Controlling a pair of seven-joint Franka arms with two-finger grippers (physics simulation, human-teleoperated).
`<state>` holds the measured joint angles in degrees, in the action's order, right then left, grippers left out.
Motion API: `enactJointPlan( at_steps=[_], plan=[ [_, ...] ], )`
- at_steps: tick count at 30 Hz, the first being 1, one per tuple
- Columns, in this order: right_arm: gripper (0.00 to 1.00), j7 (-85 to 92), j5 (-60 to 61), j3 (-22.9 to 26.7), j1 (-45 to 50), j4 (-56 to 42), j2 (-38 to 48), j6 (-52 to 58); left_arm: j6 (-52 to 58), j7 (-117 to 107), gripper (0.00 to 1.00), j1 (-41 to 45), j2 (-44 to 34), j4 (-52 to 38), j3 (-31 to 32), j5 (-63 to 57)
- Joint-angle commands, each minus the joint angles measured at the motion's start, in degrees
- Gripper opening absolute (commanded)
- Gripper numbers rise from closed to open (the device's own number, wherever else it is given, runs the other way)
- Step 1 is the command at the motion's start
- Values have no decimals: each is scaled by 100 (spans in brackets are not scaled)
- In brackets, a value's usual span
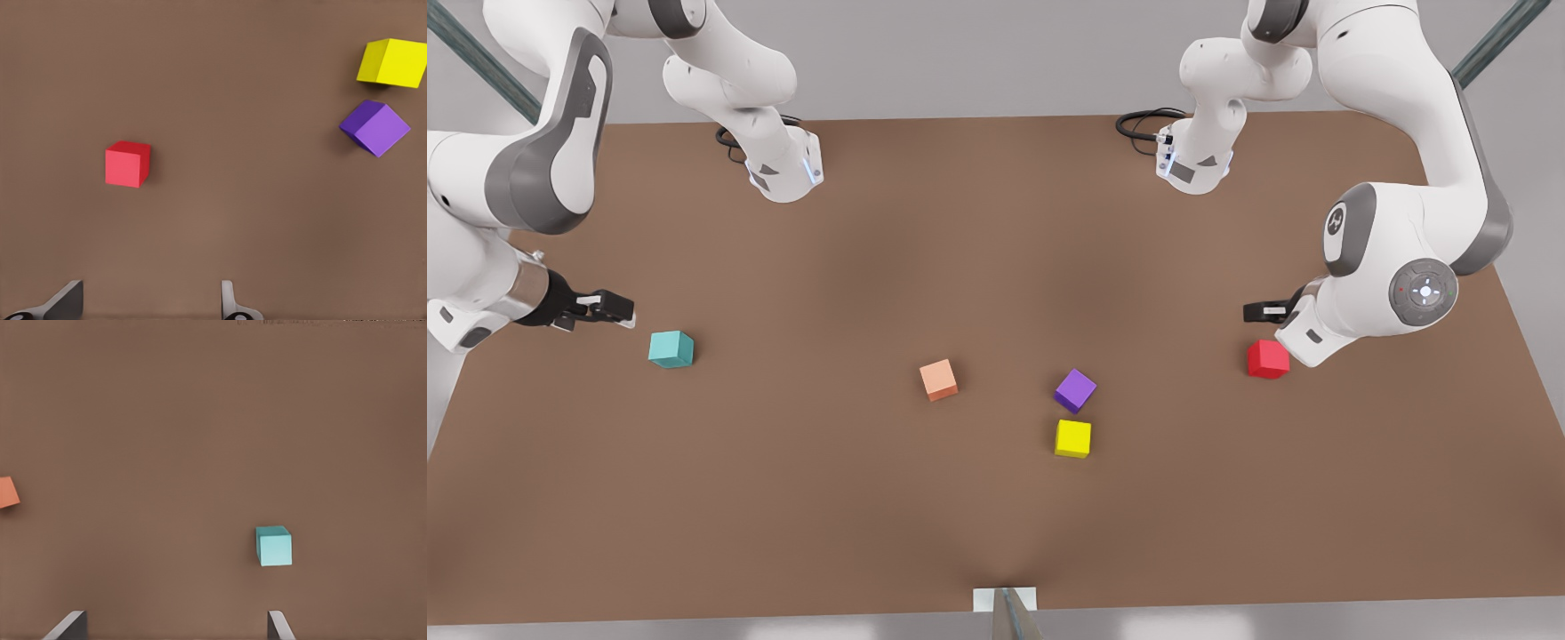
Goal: Pick up red wooden cube and pass to hand red wooden cube and place in blue wooden cube
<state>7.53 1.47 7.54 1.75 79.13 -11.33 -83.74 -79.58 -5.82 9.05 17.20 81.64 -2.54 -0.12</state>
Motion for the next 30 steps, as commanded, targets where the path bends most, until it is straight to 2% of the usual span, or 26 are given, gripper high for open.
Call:
enactJointPlan(
  at_steps=[1,4,9,15,23,30],
  plan=[
    [100,169,3,2,10,-2,8,-54,-5,-95,100,0,-7,1,0,-6],
    [100,169,3,-7,10,6,-1,-107,-242,54,100,0,107,45,-167,-14],
    [100,161,12,-7,27,6,-19,-107,-2202,2190,100,-17,547,1135,-1037,21],
    [100,169,20,-15,27,77,-1,-107,-3951,2384,100,-17,573,2444,-1205,29],
    [100,169,47,-7,27,85,-28,-107,-4373,2366,100,-44,1109,2691,-1205,320],
    [100,169,47,-7,27,94,-19,-107,-4567,2357,100,-97,1224,3007,-1205,320]
  ],
)
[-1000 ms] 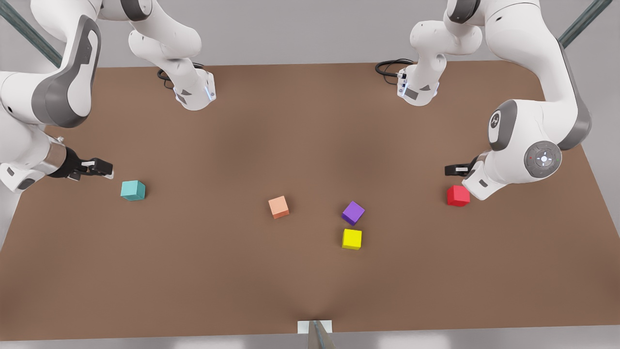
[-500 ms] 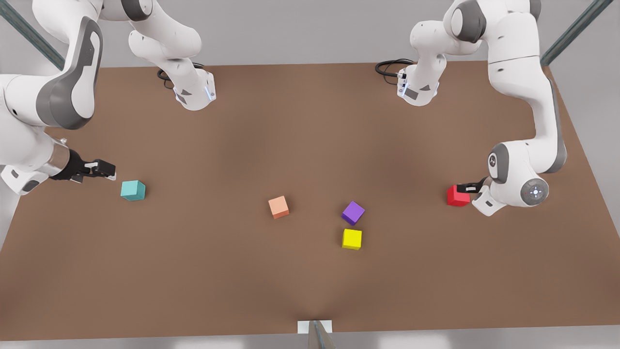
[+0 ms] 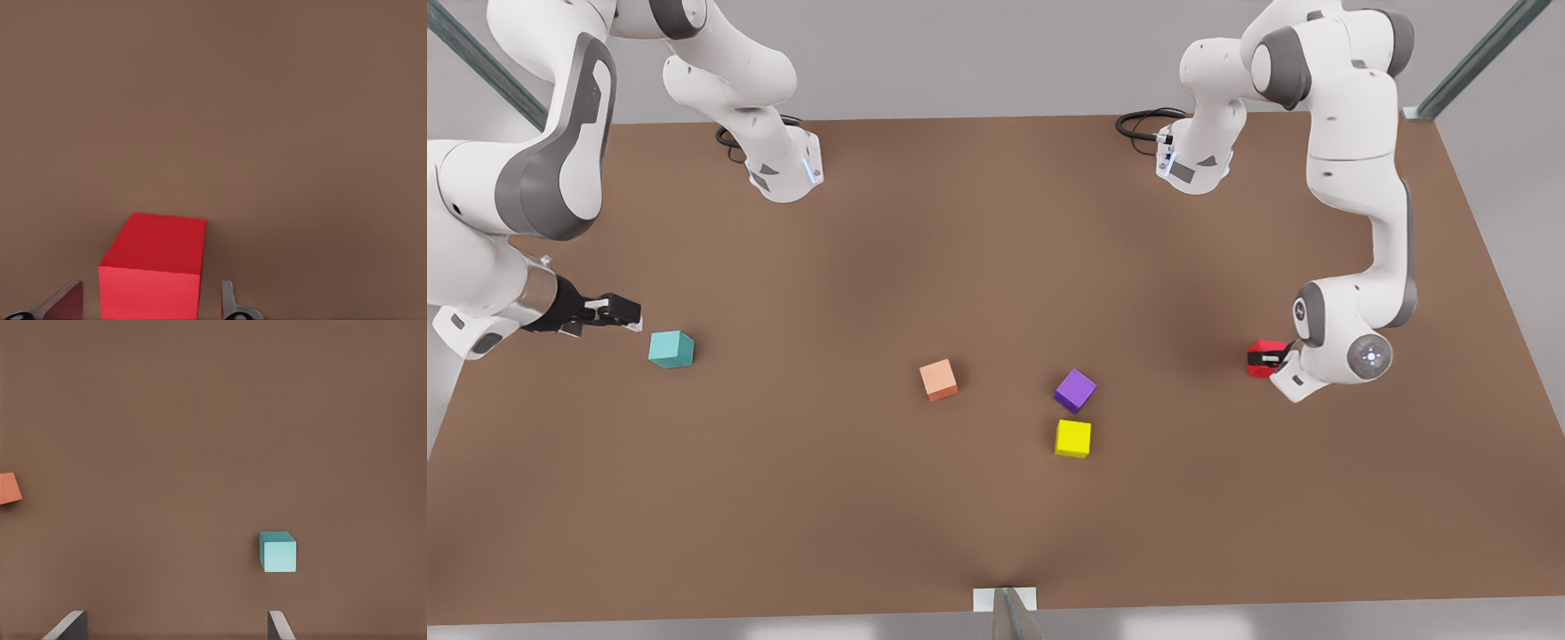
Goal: Pick up red wooden cube and pass to hand red wooden cube and place in blue wooden cube
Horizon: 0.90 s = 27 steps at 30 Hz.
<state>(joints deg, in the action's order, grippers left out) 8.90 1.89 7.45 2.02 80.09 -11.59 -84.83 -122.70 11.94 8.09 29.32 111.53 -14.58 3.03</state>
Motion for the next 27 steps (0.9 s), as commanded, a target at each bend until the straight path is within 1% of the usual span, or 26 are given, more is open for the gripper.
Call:
enactJointPlan(
  at_steps=[1,12,17,18,19,21,23,24,25,26,27],
  plan=[
    [100,33,-5,2,0,-2,8,2,-255,573,100,-9,12,53,-1,5],
    [100,33,-5,2,0,60,8,-16,-501,573,100,-62,337,97,-1,127],
    [100,33,-5,2,0,60,8,-16,-501,573,100,-62,355,97,-1,216],
    [100,33,-5,2,0,60,-1,-16,-501,573,86,-62,355,97,-1,224],
    [100,33,-5,2,0,68,-1,-16,-501,573,68,-62,355,97,-1,224],
    [100,33,-5,2,0,60,-1,-16,-483,450,68,-62,346,88,26,224],
    [100,33,-13,2,0,60,-1,-16,-282,37,68,-53,223,18,201,347],
    [100,155,39,-7,9,60,-54,37,482,19,68,-62,249,-421,254,1243],
    [100,821,337,2,-9,7,-255,55,1124,19,68,-149,337,-825,254,1726],
    [100,1894,566,-24,61,-142,-537,55,1669,19,68,-264,355,-1124,254,2341],
    [100,2493,1522,-42,106,-379,-976,63,2188,-7,68,-290,355,-1353,254,3141]
  ],
)
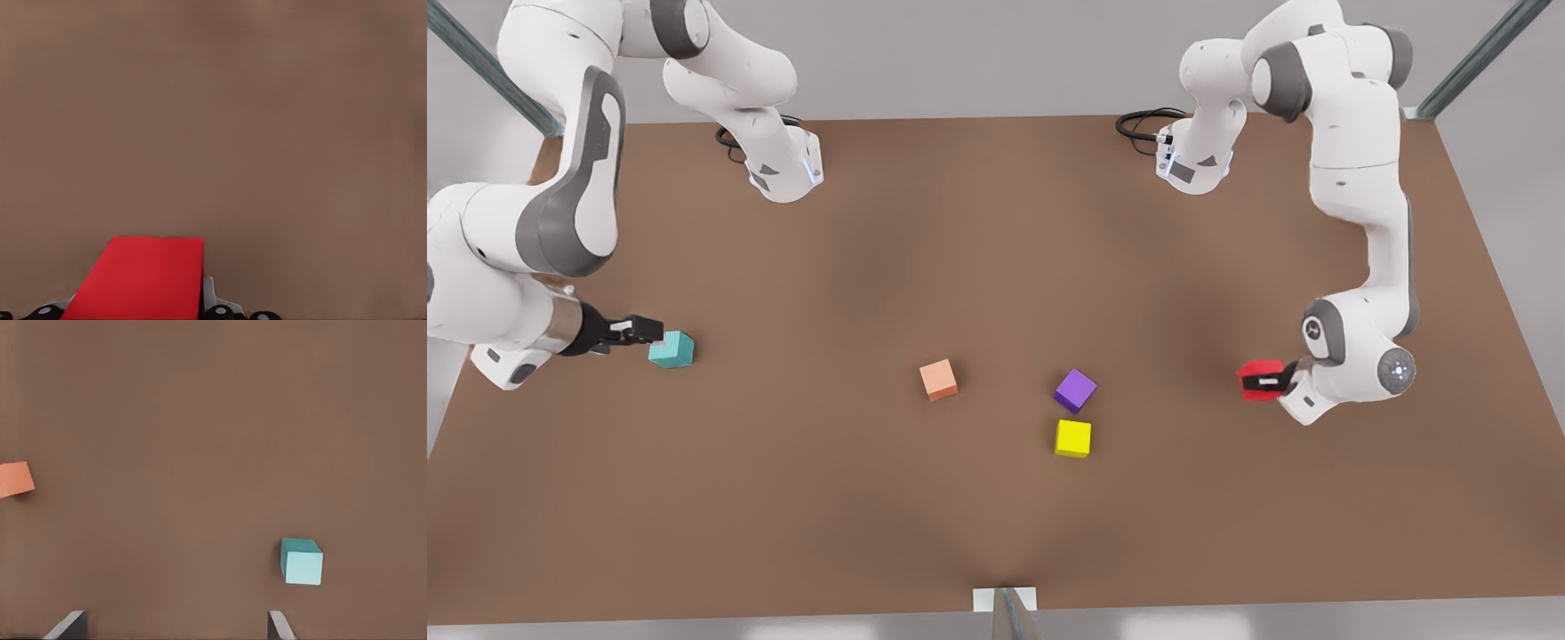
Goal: Pick up red wooden cube and pass to hand red wooden cube and place in blue wooden cube
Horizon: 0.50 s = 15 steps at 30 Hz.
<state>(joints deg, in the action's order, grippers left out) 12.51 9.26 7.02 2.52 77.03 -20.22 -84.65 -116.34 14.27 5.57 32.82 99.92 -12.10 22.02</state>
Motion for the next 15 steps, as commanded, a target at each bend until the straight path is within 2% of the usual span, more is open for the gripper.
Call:
enactJointPlan(
  at_steps=[1,2,3,4,6,7,8,10,12,15],
  plan=[
    [100,2755,1763,-121,100,-451,-755,54,1991,-478,68,-39,5,-262,32,2410],
    [100,3037,2193,-376,100,-795,-1230,45,2440,-461,68,-30,84,-350,392,3149],
    [100,3651,2720,-412,100,-874,-1546,36,2581,-469,68,-30,409,-850,928,3467],
    [100,4442,3423,-420,108,-892,-1942,1,2590,-469,68,-39,769,-1386,1376,3572],
    [100,5656,3961,-895,117,-1472,-2583,-288,2511,-496,68,-30,1455,-2529,2088,3721],
    [100,6444,4145,-939,126,-1481,-2645,-630,2074,-487,68,-21,1692,-2793,2456,4133],
    [100,7640,4154,-1009,179,-1472,-2680,-1044,1178,-443,68,-21,1947,-2863,3220,4468],
    [100,9557,4382,-1009,223,-1446,-2689,-1554,489,-452,68,75,2519,-3356,3978,4557],
    [100,11140,5287,-1009,223,-1366,-2768,-1897,489,-443,68,75,2651,-3620,4005,4627],
    [100,11880,6228,-1018,442,-1296,-2909,-1853,305,-144,68,84,2721,-3646,4022,4636]
  ],
)
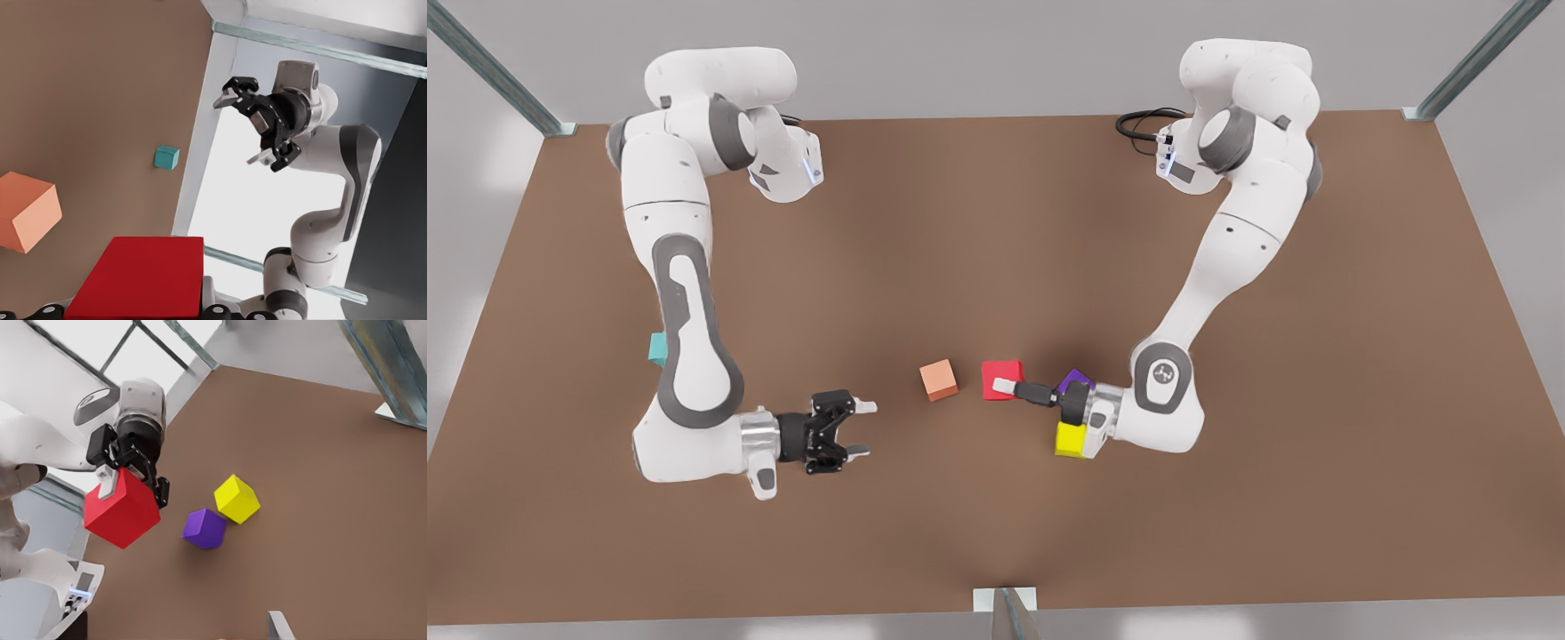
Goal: Pick up red wooden cube and pass to hand red wooden cube and place in blue wooden cube
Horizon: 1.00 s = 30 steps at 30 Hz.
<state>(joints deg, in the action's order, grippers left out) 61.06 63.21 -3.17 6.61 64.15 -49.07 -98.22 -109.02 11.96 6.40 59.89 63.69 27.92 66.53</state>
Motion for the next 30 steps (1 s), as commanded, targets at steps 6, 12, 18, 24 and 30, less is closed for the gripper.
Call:
enactJointPlan(
  at_steps=[6,12,18,24,30],
  plan=[
    [100,7201,1545,-395,296,133,-367,-549,-409,650,68,1,49,-14,20,176],
    [100,7183,2107,-395,587,309,-472,-558,-409,870,68,28,49,-14,20,141],
    [100,7210,2486,-404,727,511,-472,-602,-409,878,68,28,57,-14,20,141],
    [100,7306,2732,-412,815,801,-472,-593,-418,1107,68,28,93,-14,20,141],
    [100,7306,2873,-412,965,836,-472,-724,-418,1116,68,28,93,-23,20,141]
  ],
)
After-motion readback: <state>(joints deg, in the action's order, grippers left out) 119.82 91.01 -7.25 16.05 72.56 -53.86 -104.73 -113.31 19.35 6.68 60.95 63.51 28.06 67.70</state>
